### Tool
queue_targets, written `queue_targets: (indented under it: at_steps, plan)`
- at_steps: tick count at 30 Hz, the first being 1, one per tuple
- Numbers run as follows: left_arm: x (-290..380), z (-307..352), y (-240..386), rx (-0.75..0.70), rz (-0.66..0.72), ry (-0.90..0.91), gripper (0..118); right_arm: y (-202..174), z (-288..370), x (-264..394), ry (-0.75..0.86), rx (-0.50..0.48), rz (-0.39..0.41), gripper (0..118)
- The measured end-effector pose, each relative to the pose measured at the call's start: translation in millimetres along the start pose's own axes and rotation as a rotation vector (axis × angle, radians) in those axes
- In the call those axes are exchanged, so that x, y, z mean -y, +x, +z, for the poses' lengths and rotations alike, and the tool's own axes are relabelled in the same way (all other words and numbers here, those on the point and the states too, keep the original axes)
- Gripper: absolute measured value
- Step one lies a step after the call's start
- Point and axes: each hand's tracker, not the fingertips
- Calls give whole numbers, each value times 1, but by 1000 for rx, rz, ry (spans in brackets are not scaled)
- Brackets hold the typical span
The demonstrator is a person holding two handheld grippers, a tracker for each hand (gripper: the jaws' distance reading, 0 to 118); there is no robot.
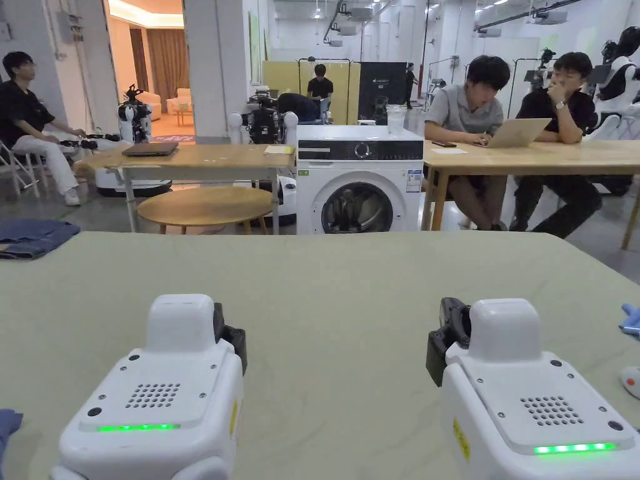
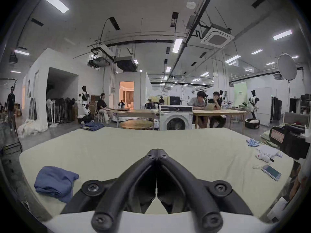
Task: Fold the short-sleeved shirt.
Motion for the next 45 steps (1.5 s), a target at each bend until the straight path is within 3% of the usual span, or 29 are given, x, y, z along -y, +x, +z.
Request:
queue_targets:
  at_steps: [45]
  plan:
    - [-4, 6, -7, 35, -16, 20, 0, -18, 0, 0, -4, -60, 26, 0]
